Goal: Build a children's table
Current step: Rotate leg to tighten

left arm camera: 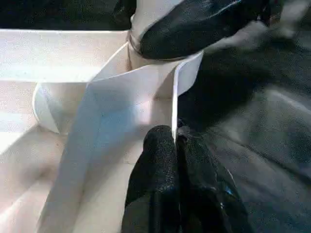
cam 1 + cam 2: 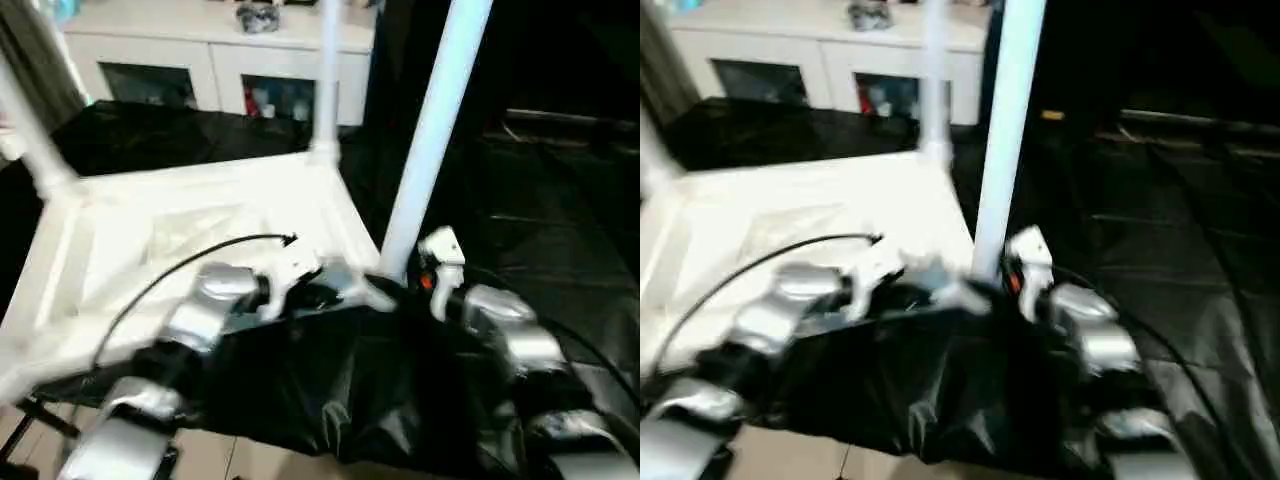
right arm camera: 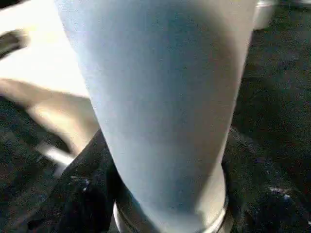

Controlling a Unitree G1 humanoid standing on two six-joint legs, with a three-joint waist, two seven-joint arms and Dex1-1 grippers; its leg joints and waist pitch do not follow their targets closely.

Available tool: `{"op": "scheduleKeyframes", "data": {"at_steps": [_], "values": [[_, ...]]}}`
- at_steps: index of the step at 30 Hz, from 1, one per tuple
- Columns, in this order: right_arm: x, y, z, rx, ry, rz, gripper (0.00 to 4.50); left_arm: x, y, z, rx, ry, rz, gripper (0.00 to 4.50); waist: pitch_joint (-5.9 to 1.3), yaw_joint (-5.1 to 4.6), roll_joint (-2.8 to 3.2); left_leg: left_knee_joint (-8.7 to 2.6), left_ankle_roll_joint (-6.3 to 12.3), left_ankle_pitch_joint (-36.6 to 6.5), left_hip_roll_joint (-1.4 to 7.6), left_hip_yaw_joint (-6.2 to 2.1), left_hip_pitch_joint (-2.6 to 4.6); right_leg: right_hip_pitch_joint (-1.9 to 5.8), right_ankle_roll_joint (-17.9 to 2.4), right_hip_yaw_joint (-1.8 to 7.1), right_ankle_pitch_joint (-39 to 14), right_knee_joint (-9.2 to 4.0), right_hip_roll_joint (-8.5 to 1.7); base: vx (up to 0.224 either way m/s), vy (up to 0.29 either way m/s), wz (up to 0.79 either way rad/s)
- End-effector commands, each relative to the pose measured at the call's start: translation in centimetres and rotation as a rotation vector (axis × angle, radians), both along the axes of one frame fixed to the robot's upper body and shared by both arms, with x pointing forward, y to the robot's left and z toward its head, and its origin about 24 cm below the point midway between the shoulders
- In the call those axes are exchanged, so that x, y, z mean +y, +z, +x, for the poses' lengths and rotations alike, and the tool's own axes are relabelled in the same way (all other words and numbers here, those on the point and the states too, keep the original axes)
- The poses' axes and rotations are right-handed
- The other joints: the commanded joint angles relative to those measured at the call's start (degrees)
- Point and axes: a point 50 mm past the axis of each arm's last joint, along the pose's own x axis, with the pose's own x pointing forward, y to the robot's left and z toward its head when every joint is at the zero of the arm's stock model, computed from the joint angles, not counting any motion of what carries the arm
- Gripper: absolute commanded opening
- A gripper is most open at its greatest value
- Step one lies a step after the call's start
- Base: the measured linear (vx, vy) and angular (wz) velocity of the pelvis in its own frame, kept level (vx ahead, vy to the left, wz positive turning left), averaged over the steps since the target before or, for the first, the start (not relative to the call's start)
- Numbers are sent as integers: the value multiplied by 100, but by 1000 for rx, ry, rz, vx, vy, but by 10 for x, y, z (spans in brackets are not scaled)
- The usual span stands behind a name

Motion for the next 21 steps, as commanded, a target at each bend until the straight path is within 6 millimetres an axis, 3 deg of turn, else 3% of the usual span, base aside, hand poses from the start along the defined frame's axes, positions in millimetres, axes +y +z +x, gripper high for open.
{"op": "scheduleKeyframes", "data": {"at_steps": [1,5,8,10,12,17,18,21], "values": [[34,-16,-6,66,40,-34,259,-27,19,9,-85,27,-52,0,-365,3,-7,-411,104,-1478,244,-157,79,248,-1107,299,-2037,-498,-386,0,0,0],[47,-17,3,87,-106,-4,259,-40,19,14,-109,104,-46,0,-378,-17,-9,-405,137,-1430,235,-145,78,246,-1159,297,-1848,-485,-372,0,0,0],[58,-13,3,58,-84,11,259,-46,20,14,-120,109,-47,0,-386,-3,-13,-399,169,-1386,239,-142,74,258,-1169,298,-1717,-483,-381,0,0,0],[62,-10,3,49,-52,43,329,-47,20,13,-125,91,-52,0,-395,8,-25,-392,268,-1283,240,-134,59,269,-1215,300,-1524,-453,-379,0,0,0],[62,-9,4,58,-51,79,329,-46,19,12,-131,79,-46,0,-393,7,-23,-394,305,-1254,243,-134,58,272,-1243,301,-1442,-444,-376,0,0,0],[53,-4,4,22,21,43,391,-35,16,7,-119,1,-31,0,-381,6,-38,-398,335,-1332,245,-135,53,275,-1225,302,-1630,-459,-390,0,0,0],[52,-4,4,18,27,37,391,-34,16,7,-119,-5,-29,0,-389,-4,-39,-401,343,-1274,248,-147,26,300,-1222,298,-1566,-440,-391,0,0,0],[47,-2,4,9,66,25,419,-30,16,5,-113,-41,-26,0,-399,-5,-38,-385,385,-1156,248,-135,37,296,-1308,304,-1341,-417,-388,0,0,0]]}}
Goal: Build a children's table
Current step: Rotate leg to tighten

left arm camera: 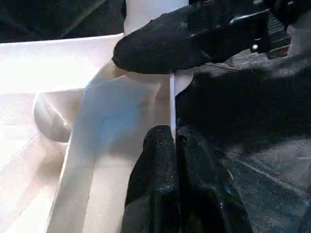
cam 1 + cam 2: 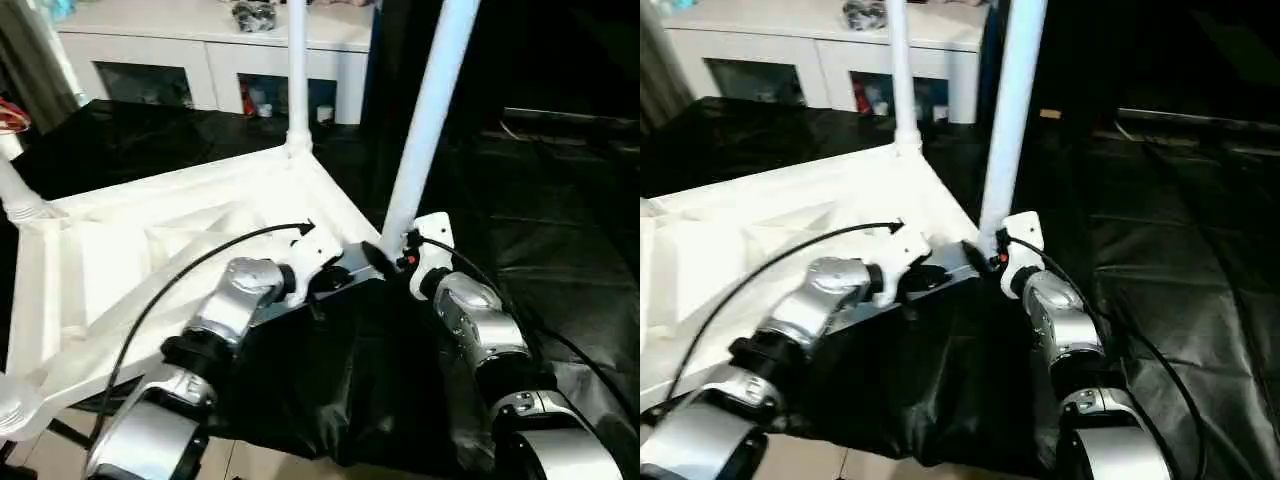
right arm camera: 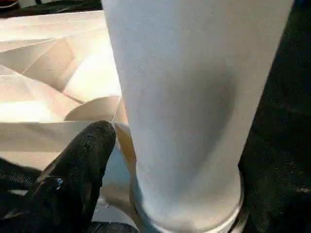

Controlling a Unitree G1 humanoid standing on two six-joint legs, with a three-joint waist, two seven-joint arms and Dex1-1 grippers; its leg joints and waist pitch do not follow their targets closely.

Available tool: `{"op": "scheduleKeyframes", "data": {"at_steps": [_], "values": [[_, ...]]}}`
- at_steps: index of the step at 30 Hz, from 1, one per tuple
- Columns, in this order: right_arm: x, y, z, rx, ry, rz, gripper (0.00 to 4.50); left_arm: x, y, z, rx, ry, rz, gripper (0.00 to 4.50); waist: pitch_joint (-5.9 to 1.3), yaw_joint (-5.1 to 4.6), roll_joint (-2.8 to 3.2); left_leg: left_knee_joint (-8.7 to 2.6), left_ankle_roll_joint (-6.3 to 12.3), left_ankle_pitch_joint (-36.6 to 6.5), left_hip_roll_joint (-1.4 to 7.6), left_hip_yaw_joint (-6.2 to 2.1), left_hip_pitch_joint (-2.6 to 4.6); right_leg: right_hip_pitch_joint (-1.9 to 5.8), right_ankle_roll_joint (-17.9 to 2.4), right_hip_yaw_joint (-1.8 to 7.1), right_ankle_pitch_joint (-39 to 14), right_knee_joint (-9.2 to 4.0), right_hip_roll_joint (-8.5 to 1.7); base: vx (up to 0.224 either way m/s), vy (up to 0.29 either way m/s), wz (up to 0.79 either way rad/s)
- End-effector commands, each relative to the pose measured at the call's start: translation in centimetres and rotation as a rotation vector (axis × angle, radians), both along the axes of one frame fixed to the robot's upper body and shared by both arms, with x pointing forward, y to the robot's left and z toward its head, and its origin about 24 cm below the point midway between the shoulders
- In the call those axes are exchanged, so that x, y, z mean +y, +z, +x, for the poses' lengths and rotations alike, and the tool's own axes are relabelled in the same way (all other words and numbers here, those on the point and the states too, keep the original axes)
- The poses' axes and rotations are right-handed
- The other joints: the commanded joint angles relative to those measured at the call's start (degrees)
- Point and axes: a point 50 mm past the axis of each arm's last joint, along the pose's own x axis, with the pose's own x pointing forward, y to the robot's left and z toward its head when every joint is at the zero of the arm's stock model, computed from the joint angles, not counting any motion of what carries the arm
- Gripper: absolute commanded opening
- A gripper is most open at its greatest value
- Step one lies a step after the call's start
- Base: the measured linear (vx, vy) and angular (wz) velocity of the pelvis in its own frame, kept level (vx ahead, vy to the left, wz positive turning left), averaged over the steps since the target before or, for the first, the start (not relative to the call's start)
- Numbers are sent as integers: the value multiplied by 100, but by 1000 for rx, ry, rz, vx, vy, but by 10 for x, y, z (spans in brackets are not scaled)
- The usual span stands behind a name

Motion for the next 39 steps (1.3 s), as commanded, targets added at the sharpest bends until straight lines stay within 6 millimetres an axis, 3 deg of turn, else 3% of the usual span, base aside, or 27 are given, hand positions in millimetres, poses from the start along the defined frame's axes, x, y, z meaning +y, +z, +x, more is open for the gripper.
{"op": "scheduleKeyframes", "data": {"at_steps": [1,4,6,8,13,17,19,22,31,34,39], "values": [[30,-4,-10,22,217,7,419,-17,14,-5,-54,-119,-50,0,-399,23,-29,-377,420,-1100,248,-131,36,307,-1327,307,-1239,-403,-385,0,0,0],[21,1,-16,-1,340,6,419,-8,14,-11,-37,-206,-50,0,-412,46,-32,-359,533,-1014,258,-123,32,328,-1413,306,-1008,-372,-383,0,0,0],[12,3,-28,8,511,2,419,0,14,-13,-22,-240,-40,0,-409,84,-23,-354,599,-970,272,-105,42,329,-1465,297,-849,-355,-357,0,0,0],[7,3,-34,18,589,-6,419,4,14,-15,-13,-263,-36,0,-400,120,-9,-357,620,-1006,294,-95,55,301,-1494,301,-834,-350,-353,0,0,0],[-3,3,-43,57,695,-17,406,13,15,-19,10,-315,-32,0,-378,197,-12,-385,369,-1347,300,-107,91,281,-1361,309,-1504,-411,-379,0,0,0],[-10,4,-49,94,774,-38,383,21,16,-22,30,-346,-26,0,-389,214,-17,-386,371,-1205,303,-112,81,281,-1354,314,-1325,-388,-373,0,0,0],[-11,4,-50,102,787,-40,348,23,16,-23,42,-355,-27,0,-398,213,-23,-378,389,-1118,295,-112,65,293,-1390,311,-1209,-366,-375,0,0,0],[-11,4,-51,106,796,-45,345,25,16,-24,46,-361,-23,0,-404,212,-27,-375,403,-1054,298,-115,62,296,-1413,310,-1126,-354,-379,0,0,0],[-7,0,-56,115,813,-54,267,27,14,-26,50,-355,-23,0,-394,213,-16,-380,359,-1117,295,-116,66,289,-1363,310,-1279,-376,-377,0,0,0],[-7,-3,-57,114,795,-54,261,26,14,-25,40,-341,-26,0,-393,212,-19,-379,358,-1124,290,-113,66,291,-1355,309,-1279,-379,-373,0,0,0],[-2,-8,-46,84,586,-33,259,17,16,-17,2,-242,-49,0,-378,171,-25,-393,249,-1282,279,-124,81,275,-1271,310,-1595,-419,-381,0,0,0]]}}
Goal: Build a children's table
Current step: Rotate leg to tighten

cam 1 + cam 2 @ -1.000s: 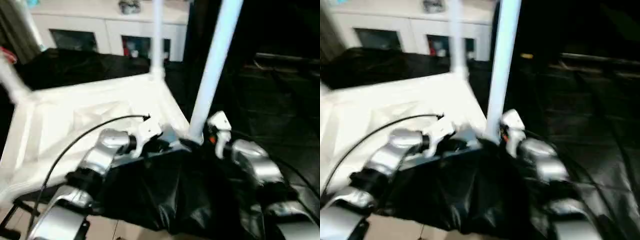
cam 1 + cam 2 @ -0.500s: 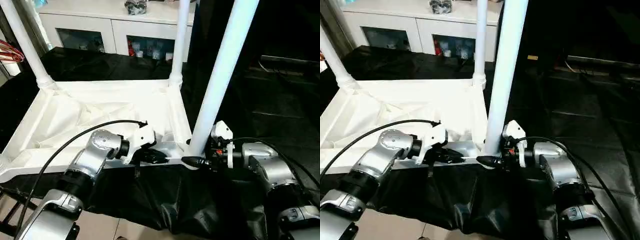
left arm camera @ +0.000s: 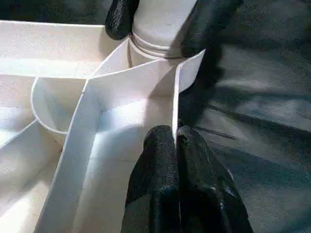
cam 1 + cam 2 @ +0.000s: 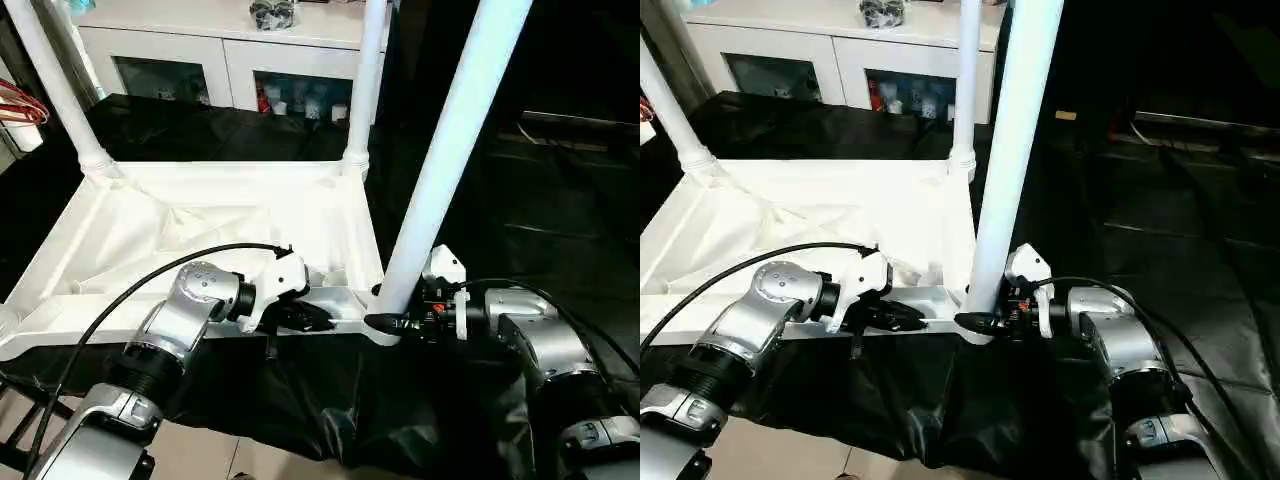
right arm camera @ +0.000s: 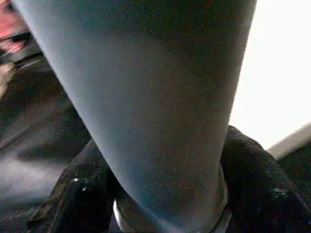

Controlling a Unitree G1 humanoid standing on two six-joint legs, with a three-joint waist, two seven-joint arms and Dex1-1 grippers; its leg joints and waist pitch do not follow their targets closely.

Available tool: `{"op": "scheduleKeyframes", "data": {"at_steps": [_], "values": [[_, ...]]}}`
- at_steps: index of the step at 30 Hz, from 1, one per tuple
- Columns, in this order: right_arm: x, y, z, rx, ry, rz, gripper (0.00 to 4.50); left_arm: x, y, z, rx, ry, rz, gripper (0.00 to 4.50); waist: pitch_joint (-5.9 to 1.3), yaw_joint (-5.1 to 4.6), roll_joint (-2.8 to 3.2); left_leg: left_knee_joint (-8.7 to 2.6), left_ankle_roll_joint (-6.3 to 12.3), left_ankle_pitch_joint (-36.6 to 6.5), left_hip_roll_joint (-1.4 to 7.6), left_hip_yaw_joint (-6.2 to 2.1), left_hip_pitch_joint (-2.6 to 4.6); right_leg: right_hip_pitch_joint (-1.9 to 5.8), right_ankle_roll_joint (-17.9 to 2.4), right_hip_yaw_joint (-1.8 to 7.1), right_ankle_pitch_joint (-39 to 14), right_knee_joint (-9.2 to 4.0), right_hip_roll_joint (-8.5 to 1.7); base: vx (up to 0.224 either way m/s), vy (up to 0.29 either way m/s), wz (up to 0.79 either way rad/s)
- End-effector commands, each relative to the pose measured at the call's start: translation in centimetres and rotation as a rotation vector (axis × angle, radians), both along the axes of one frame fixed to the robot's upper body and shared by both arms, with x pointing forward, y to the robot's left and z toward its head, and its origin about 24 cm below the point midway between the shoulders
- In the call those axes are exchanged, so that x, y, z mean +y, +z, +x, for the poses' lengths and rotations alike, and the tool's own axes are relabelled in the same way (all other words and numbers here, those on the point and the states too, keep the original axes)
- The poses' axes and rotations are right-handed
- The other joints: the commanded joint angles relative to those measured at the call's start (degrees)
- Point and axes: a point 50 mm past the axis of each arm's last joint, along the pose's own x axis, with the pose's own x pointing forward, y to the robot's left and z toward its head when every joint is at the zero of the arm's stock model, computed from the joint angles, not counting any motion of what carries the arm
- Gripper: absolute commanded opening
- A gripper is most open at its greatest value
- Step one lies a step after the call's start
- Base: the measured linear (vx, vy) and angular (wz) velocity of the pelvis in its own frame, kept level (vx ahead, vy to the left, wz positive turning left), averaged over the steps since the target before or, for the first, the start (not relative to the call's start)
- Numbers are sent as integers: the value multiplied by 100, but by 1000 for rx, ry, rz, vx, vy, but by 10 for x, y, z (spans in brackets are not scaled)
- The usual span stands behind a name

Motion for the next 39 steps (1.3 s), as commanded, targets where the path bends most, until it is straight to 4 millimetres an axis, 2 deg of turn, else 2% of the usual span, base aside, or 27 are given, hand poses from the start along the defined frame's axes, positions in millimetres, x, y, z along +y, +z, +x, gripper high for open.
{"op": "scheduleKeyframes", "data": {"at_steps": [1,3,4,5,6,8,10,12,16,18,21,22,26,30,32,35,36,39], "values": [[27,-14,0,13,-74,8,259,-27,15,13,-93,79,-75,0,-365,-28,-25,-404,198,-1351,268,-130,91,259,-1228,313,-1756,-451,-384,0,0,0],[28,-15,2,10,-117,9,259,-30,15,15,-102,96,-80,0,-362,-40,-25,-409,141,-1469,257,-142,107,257,-1155,303,-1998,-480,-389,0,0,0],[33,-20,9,12,-245,1,259,-40,16,18,-112,128,-84,0,-351,-68,-26,-413,96,-1497,255,-143,110,232,-1072,313,-2168,-506,-398,0,0,0],[34,-20,10,11,-260,-1,259,-41,16,19,-114,136,-84,0,-347,-81,-25,-420,66,-1547,252,-156,115,232,-1050,303,-2256,-516,-396,0,0,0],[39,-24,15,11,-365,-14,259,-50,16,22,-120,179,-88,0,-353,-99,-35,-418,53,-1577,245,-156,110,241,-1001,297,-2312,-524,-389,0,0,0],[43,-25,20,18,-449,-18,259,-59,17,24,-130,211,-93,0,-351,-125,-24,-418,20,-1658,240,-164,128,222,-975,291,-2426,-543,-391,0,0,0],[50,-27,25,32,-554,-19,259,-70,17,25,-134,240,-100,0,-361,-151,-9,-419,15,-1627,236,-167,118,230,-977,292,-2304,-539,-388,0,0,0],[58,-26,28,29,-579,-23,259,-77,16,25,-140,255,-100,0,-363,-156,-3,-416,67,-1573,231,-160,101,235,-1001,296,-2187,-535,-387,0,0,0],[74,-17,29,-38,-512,3,259,-82,14,24,-163,234,-85,0,-393,-144,-32,-396,231,-1326,231,-140,59,272,-1126,303,-1620,-473,-384,0,0,0],[72,-16,30,-32,-505,28,315,-80,14,23,-161,221,-84,0,-395,-138,-25,-390,283,-1268,232,-136,63,274,-1163,302,-1532,-462,-384,0,0,0],[68,-12,30,-11,-464,80,336,-74,13,20,-158,179,-85,0,-396,-136,-18,-391,373,-1195,240,-135,55,287,-1238,302,-1388,-438,-380,0,0,0],[67,-12,30,-15,-456,77,359,-72,13,20,-156,173,-87,0,-396,-138,-17,-391,374,-1214,242,-132,61,284,-1245,302,-1390,-437,-376,0,0,0],[52,-10,29,-39,-363,53,381,-59,11,14,-138,110,-88,0,-399,-154,-22,-388,389,-1230,245,-138,38,314,-1288,299,-1357,-421,-384,0,0,0],[40,-9,26,-58,-282,16,414,-49,11,11,-129,64,-87,0,-403,-130,-13,-373,480,-1103,261,-121,54,299,-1398,306,-1151,-397,-380,0,0,0],[29,-6,22,-67,-184,16,444,-39,11,8,-121,25,-78,0,-402,-110,-14,-374,487,-1133,269,-120,53,307,-1411,299,-1135,-385,-373,0,0,0],[23,-2,15,-49,-70,28,444,-32,13,8,-114,4,-73,0,-396,-79,-14,-376,496,-1174,288,-110,65,297,-1428,302,-1121,-376,-365,0,0,0],[19,-1,10,-36,-5,27,444,-28,13,7,-108,-7,-69,0,-391,-61,-33,-380,501,-1158,281,-111,62,317,-1412,294,-1160,-382,-355,0,0,0],[12,-2,0,-4,141,-3,444,-20,15,6,-87,-42,-66,0,-390,2,-37,-370,521,-1134,296,-97,71,285,-1406,308,-1223,-380,-373,0,0,0]]}}
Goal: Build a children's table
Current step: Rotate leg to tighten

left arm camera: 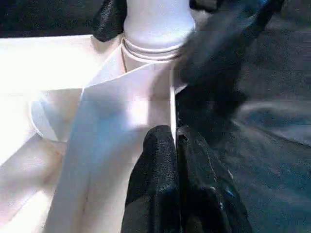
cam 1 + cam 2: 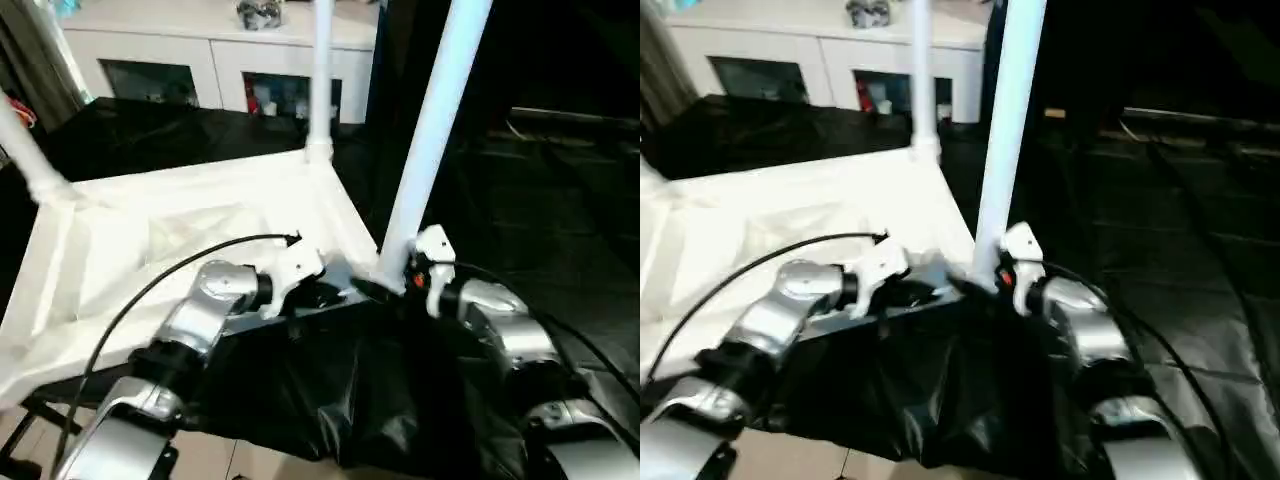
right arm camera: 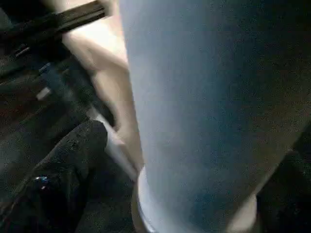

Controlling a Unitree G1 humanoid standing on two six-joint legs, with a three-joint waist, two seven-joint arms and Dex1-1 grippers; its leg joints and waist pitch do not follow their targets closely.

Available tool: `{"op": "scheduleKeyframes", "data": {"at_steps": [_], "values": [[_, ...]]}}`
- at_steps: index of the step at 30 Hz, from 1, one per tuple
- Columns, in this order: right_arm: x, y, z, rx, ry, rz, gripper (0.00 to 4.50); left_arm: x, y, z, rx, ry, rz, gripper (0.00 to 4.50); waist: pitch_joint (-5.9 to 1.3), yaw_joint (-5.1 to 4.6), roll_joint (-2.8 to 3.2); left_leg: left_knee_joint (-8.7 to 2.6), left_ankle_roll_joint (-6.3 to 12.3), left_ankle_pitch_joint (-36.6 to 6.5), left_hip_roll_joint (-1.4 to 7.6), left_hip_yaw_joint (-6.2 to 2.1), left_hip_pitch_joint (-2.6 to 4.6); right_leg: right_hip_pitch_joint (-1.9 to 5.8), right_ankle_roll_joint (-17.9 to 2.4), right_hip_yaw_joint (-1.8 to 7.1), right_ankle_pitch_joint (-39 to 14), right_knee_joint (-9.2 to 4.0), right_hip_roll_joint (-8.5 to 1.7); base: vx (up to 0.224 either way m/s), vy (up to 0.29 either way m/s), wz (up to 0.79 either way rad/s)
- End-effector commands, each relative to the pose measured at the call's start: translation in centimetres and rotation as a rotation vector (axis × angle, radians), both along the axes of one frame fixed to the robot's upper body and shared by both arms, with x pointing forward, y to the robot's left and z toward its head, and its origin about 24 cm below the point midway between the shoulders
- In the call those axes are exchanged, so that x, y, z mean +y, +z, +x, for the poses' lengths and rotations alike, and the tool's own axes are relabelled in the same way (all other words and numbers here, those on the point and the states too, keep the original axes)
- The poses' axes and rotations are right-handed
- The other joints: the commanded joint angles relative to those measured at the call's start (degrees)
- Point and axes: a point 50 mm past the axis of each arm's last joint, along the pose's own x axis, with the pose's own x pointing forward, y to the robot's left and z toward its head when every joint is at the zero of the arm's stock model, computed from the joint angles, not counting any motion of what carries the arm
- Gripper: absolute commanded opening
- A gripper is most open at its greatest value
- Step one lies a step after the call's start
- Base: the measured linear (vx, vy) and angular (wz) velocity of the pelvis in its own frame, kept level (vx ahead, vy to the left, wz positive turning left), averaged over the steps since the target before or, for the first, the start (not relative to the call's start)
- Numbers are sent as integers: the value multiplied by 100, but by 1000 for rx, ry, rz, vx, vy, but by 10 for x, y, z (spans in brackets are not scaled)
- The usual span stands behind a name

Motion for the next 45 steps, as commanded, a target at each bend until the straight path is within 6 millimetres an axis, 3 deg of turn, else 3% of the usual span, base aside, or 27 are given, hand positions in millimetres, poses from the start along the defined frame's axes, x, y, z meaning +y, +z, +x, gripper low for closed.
{"op": "scheduleKeyframes", "data": {"at_steps": [1,6,13,24,30,35,36,37,38,39,45], "values": [[13,-4,-9,38,140,9,444,-10,15,0,-54,-68,-48,0,-387,28,-40,-372,496,-1168,297,-100,78,288,-1390,310,-1321,-386,-379,0,0,0],[9,-4,-12,70,200,-15,410,-3,16,-2,-22,-96,-46,0,-385,38,-55,-381,400,-1164,297,-112,79,283,-1339,312,-1481,-393,-389,0,0,0],[6,-4,-14,79,234,-38,352,0,15,-5,4,-117,-47,0,-404,46,-52,-364,463,-982,289,-106,70,295,-1429,308,-1148,-351,-378,0,0,0],[8,-6,-15,77,215,-24,265,1,15,-4,-1,-89,-49,0,-403,48,-40,-369,418,-1057,292,-110,79,293,-1417,305,-1215,-361,-375,0,0,0],[22,-15,-4,52,-35,15,261,-15,13,10,-50,74,-67,0,-380,12,-48,-387,240,-1287,270,-127,95,281,-1253,308,-1733,-436,-395,0,0,0],[40,-27,11,51,-374,-12,260,-44,13,19,-74,190,-76,0,-352,-70,-22,-410,68,-1555,252,-150,135,230,-1031,301,-2301,-521,-389,0,0,0],[40,-27,11,51,-374,-12,260,-44,13,19,-74,190,-76,0,-349,-108,-21,-415,28,-1608,239,-157,126,233,-1022,292,-2345,-521,-377,0,0,0],[49,-28,17,73,-495,14,260,-56,14,22,-89,233,-84,0,-358,-106,-23,-413,28,-1618,234,-166,119,252,-999,284,-2365,-528,-384,0,0,0],[52,-27,19,80,-527,26,260,-59,15,22,-94,246,-85,0,-356,-132,-5,-412,11,-1631,235,-158,135,217,-996,297,-2333,-544,-381,0,0,0],[55,-27,20,88,-553,35,260,-62,15,23,-96,254,-89,0,-370,-143,-9,-409,29,-1623,229,-166,122,247,-1003,286,-2261,-537,-381,0,0,0],[72,-21,22,25,-525,-1,260,-72,14,22,-111,254,-95,0,-395,-126,-13,-385,270,-1331,223,-136,81,275,-1148,297,-1654,-476,-378,0,0,0]]}}
